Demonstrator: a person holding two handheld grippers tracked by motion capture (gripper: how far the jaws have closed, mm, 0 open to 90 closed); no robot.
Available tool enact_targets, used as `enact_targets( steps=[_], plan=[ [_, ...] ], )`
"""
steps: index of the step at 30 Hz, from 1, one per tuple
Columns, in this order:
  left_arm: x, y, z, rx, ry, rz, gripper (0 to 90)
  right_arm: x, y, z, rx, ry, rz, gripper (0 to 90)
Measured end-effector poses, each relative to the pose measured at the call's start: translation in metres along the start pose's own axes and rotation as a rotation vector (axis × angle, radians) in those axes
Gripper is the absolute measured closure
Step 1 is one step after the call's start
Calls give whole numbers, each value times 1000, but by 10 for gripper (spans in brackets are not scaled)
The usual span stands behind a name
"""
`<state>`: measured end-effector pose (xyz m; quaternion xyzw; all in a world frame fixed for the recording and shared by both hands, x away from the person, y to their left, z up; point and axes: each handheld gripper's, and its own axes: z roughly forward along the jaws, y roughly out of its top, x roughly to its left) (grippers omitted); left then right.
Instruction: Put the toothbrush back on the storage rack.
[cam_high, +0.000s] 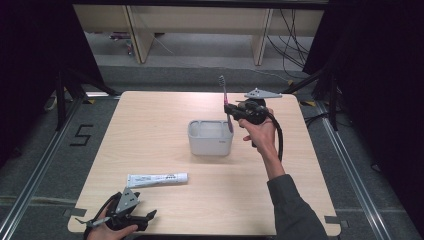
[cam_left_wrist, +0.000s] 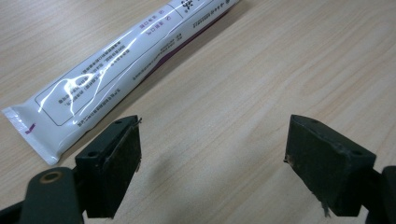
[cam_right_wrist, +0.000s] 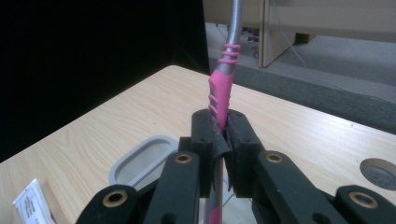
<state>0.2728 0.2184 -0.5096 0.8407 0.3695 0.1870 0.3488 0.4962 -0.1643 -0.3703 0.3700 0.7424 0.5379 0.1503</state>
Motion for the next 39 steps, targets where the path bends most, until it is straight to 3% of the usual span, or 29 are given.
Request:
enact_targets(
  steps=[1, 3, 9, 13, 16, 17, 21, 22, 25, 39],
  plan=[
    [0, 0, 0, -1, -1, 0, 177, -1, 0, 1, -7, -5, -10, 835],
    [0, 0, 0, -1, 0, -1, 177, -1, -2, 5, 1, -11, 21, 835],
    [0, 0, 0, 0, -2, 1, 177, -6, -4, 10, -29, -19, 18, 834],
    [0, 0, 0, -2, -1, -1, 177, -6, -6, 14, -15, -21, 41, 834],
    [0, 0, 0, -1, -2, 0, 177, -8, -7, 16, -29, -33, 22, 834],
    [0, 0, 0, -1, -3, 1, 177, -6, -8, 16, -18, -35, 52, 834],
    [0, 0, 0, -2, -2, -1, 177, -9, -11, 20, -27, -36, 35, 834],
    [0, 0, 0, -3, -2, -2, 177, -9, -13, 20, -20, -43, 61, 834],
    [0, 0, 0, 0, -3, 0, 177, -11, -18, 22, -21, -42, 72, 834],
    [-1, 0, 1, -3, -2, -2, 177, -16, -34, 25, -24, -54, 72, 830]
  ],
)
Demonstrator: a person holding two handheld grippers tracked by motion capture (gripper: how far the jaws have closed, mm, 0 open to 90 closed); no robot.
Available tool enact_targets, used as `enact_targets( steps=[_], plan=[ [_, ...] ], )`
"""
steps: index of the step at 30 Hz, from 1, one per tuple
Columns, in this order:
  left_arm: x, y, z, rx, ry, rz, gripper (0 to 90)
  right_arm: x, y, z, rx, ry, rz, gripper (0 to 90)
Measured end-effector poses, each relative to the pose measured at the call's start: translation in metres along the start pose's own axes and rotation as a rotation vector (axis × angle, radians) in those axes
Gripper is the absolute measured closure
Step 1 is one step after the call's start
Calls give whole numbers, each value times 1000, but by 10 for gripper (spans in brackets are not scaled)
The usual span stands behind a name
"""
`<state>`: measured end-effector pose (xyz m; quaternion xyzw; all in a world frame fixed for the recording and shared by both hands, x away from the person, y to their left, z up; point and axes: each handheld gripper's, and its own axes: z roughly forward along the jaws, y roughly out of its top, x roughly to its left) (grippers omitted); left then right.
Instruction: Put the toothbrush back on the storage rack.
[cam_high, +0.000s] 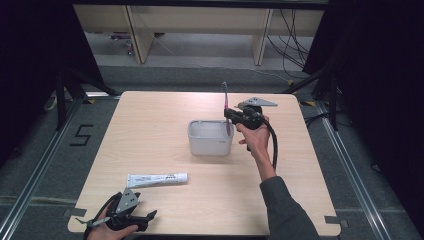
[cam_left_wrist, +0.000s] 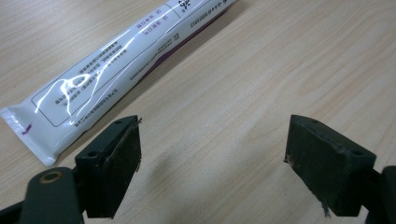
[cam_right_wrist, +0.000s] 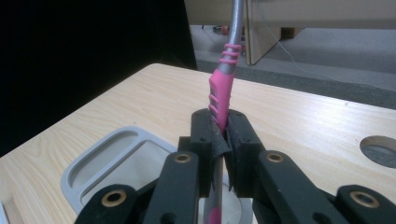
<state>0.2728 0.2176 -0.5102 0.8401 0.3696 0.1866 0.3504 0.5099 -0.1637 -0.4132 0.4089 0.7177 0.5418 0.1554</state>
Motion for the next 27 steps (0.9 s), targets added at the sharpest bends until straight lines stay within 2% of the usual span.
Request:
enact_targets(
  steps=[5, 6, 7, 8, 9, 12, 14, 15, 20, 21, 24, 26, 27],
  plan=[
    [0, 0, 0, 1, -1, 0, 176, -1, -4, 1, 3, -10, -27, 827],
    [-1, 0, 1, -12, -1, -14, 177, 0, -5, 1, 15, -8, -5, 826],
    [-1, 0, 1, -12, -2, -13, 176, -1, -6, 0, 16, -19, -22, 826],
    [0, 0, 1, -7, 4, -8, 177, -2, -8, 1, 10, -9, -11, 825],
    [-1, 0, 2, -16, -6, -20, 177, -2, -9, 1, 10, -14, -22, 824],
    [-1, 0, 2, -18, -7, -18, 177, -1, -11, 0, 21, -14, -2, 816],
    [-2, 0, 2, -19, -6, -20, 177, -2, -10, -1, 21, -29, -40, 810],
    [-2, 0, 2, -18, -6, -19, 177, 0, -11, -1, 34, -25, -24, 810],
    [-2, 0, 2, -13, -7, -19, 176, 2, -9, -2, 37, -37, -85, 815],
    [-2, 0, 1, -10, -5, -20, 176, 4, -9, -3, 48, -48, -78, 815],
    [-2, 0, 1, -10, -5, -19, 177, 4, -9, -4, 49, -59, -100, 816],
    [-2, 0, 2, -13, -7, -19, 177, 7, -9, -4, 52, -49, -72, 815],
    [-2, 0, 2, -11, -6, -19, 177, 6, -9, -4, 52, -53, -94, 814]
  ],
)
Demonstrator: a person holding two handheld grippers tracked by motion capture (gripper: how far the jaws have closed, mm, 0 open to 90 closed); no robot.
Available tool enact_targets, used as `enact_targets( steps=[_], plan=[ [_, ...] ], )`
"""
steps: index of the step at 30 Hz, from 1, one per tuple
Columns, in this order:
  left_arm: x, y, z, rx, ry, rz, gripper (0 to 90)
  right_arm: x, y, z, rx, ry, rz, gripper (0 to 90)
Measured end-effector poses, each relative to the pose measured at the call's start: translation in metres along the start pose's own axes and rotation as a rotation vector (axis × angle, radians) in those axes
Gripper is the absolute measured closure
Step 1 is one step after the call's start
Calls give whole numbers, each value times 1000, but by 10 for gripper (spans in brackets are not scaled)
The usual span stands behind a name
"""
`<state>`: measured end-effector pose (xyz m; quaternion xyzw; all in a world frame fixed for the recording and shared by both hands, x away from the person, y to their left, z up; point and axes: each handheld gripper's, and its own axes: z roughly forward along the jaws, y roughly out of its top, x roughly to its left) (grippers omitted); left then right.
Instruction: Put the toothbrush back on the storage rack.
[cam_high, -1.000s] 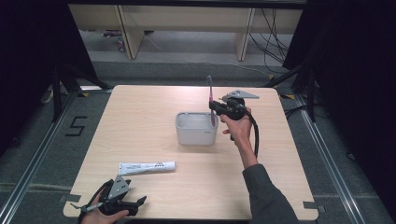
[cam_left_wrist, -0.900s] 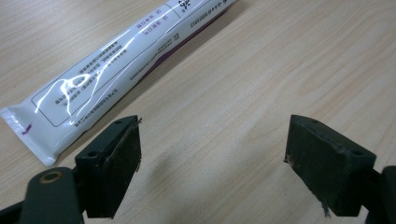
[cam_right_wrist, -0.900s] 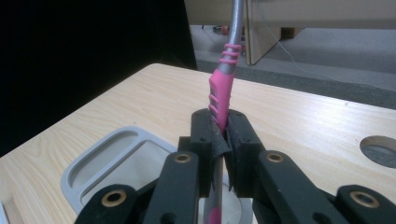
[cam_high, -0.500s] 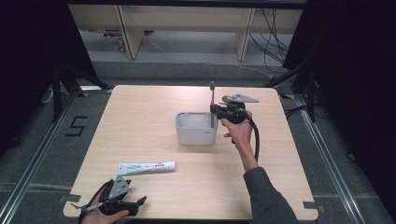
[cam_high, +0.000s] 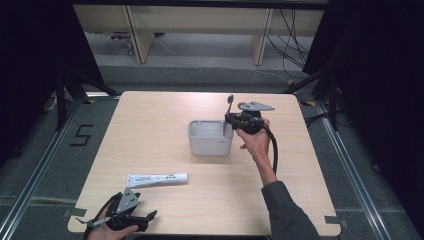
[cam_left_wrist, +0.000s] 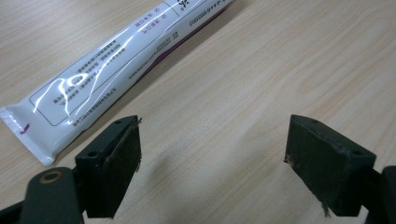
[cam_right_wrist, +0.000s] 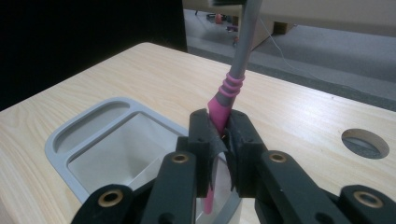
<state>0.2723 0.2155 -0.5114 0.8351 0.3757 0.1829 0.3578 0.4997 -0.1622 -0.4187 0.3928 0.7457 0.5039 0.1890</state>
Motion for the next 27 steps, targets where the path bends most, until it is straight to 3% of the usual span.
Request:
enact_targets(
  steps=[5, 8, 10, 11, 12, 13, 17, 20, 23, 26, 27],
  plan=[
    [0, 0, 0, 3, 0, 0, 177, -1, 0, 0, 5, 7, -12, 760],
    [0, 0, 0, -2, -1, 0, 176, -1, -1, -3, -11, 0, 24, 672],
    [0, 0, 0, 2, -2, 1, 177, -2, -1, -5, -8, -4, 7, 579],
    [1, 0, -1, 7, -1, 9, 177, -1, -1, -7, 1, -23, 20, 530],
    [1, 0, -1, 9, -2, 11, 177, -3, -1, -9, -5, -29, -8, 483],
    [1, 0, -1, 8, -1, 11, 177, -1, -2, -10, -5, -27, 15, 472],
    [0, 0, 0, -1, 1, 2, 177, -2, -5, -22, -3, -22, -5, 377],
    [3, 0, 0, 13, 10, 27, 177, 0, -6, -33, -2, -19, -22, 355],
    [0, 1, -1, 9, 4, 1, 177, 1, -7, -45, -5, -23, -42, 337],
    [1, 1, -2, 15, 10, 8, 177, 3, -13, -58, 9, -13, -32, 332],
    [1, 1, -1, 16, 10, 13, 177, 2, -14, -61, 13, -16, -56, 332]
  ],
)
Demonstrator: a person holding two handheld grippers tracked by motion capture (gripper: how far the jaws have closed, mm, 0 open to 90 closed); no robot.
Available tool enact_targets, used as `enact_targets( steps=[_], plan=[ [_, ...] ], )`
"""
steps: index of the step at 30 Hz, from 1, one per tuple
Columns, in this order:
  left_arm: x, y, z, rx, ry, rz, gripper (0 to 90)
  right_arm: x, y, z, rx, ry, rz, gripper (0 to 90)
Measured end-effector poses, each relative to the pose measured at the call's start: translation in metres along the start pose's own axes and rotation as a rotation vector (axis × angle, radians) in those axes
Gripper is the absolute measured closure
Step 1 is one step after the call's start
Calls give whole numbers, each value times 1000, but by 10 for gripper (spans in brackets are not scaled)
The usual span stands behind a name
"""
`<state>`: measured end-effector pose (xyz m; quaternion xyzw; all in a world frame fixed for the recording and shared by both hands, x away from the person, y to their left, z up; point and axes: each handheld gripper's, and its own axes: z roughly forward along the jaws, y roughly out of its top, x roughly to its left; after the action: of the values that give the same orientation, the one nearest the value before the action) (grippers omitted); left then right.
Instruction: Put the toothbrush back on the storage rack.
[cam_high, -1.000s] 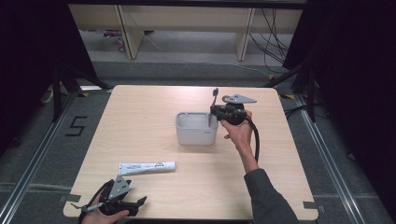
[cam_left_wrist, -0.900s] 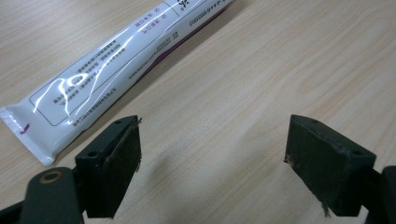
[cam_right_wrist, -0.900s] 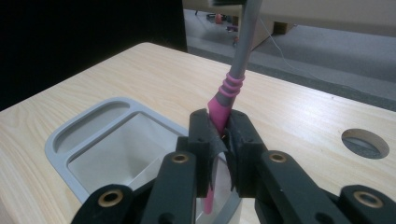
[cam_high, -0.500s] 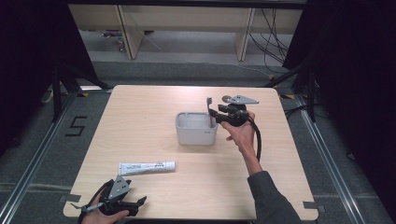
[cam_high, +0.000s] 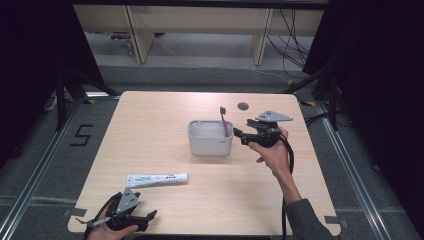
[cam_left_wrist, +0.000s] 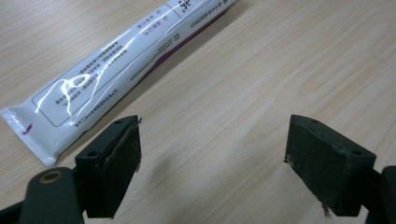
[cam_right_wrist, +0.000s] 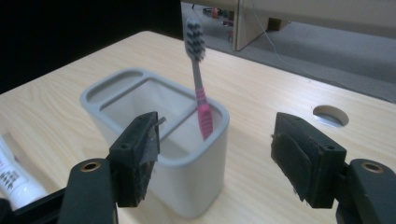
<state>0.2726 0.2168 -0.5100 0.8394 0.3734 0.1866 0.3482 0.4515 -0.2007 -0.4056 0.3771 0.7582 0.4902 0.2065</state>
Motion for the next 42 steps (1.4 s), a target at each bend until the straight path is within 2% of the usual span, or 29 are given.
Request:
enact_targets(
  steps=[1, 4, 5, 6, 7, 8, 9, 11, 13, 14, 18, 19, 20, 21, 22, 26, 28, 29, 30, 31, 32, 34, 35, 36, 39, 42],
  plan=[
    [-1, 0, 1, -16, -7, -11, 177, 1, -2, -2, 2, -15, -6, 332],
    [-1, 0, 1, -15, -5, -11, 177, 2, -8, -12, 34, -14, 7, 331],
    [1, 0, 0, 2, 2, 16, 177, 3, -10, -13, 27, -16, 11, 331],
    [1, 0, 0, -1, 2, 6, 177, 2, -13, -16, 38, -10, 5, 331],
    [2, 0, -1, 11, -2, 25, 177, 1, -16, -18, 37, -13, 4, 331],
    [2, 0, -1, 11, 4, 26, 177, 1, -18, -20, 47, -15, -1, 331],
    [1, 0, 0, -7, 4, 5, 177, 1, -20, -21, 58, -14, 0, 331],
    [1, 0, -1, -1, -2, 12, 177, 2, -24, -24, 71, -14, 14, 331],
    [1, 0, -1, -1, -2, 11, 177, 0, -28, -25, 76, -13, -13, 331],
    [1, 0, -1, -2, -2, 10, 177, 1, -31, -27, 82, -17, 9, 331],
    [1, 0, -1, -5, -2, 9, 177, 0, -39, -31, 101, -19, -2, 330],
    [1, 0, -1, -4, -1, 10, 177, 3, -43, -33, 113, -19, 19, 330],
    [1, 0, -1, -4, -1, 10, 177, 1, -45, -34, 109, -16, -13, 330],
    [1, 0, -1, -3, -1, 11, 177, 2, -47, -36, 114, -25, -16, 330],
    [1, 0, -1, -2, -1, 11, 177, 3, -50, -36, 116, -12, -8, 330],
    [1, 0, -1, -2, -1, 14, 177, 6, -60, -44, 163, -30, 6, 331],
    [2, 0, -1, 10, 5, 26, 177, 6, -64, -44, 164, -23, 4, 331],
    [1, -1, 0, -7, 7, 6, 177, 8, -67, -47, 177, -29, 17, 331],
    [1, 0, 0, -5, 8, 4, 177, 7, -69, -48, 180, -28, 8, 331],
    [1, 0, 0, -6, 9, 4, 177, 5, -71, -48, 170, -35, -23, 331],
    [1, 0, 0, -7, 9, 3, 177, 7, -72, -49, 181, -29, 2, 331],
    [1, 0, 0, -6, 9, 4, 177, 9, -76, -50, 184, -25, 13, 332],
    [1, 0, 0, -8, 9, 2, 177, 10, -77, -52, 195, -31, 7, 332],
    [2, 0, -1, 4, 4, 16, 177, 9, -79, -52, 187, -26, -11, 332],
    [1, 0, -1, -4, 2, 7, 177, 14, -84, -55, 203, -32, 5, 332],
    [1, -1, -1, -2, 2, 9, 177, 15, -89, -56, 207, -25, -12, 332]
  ],
)
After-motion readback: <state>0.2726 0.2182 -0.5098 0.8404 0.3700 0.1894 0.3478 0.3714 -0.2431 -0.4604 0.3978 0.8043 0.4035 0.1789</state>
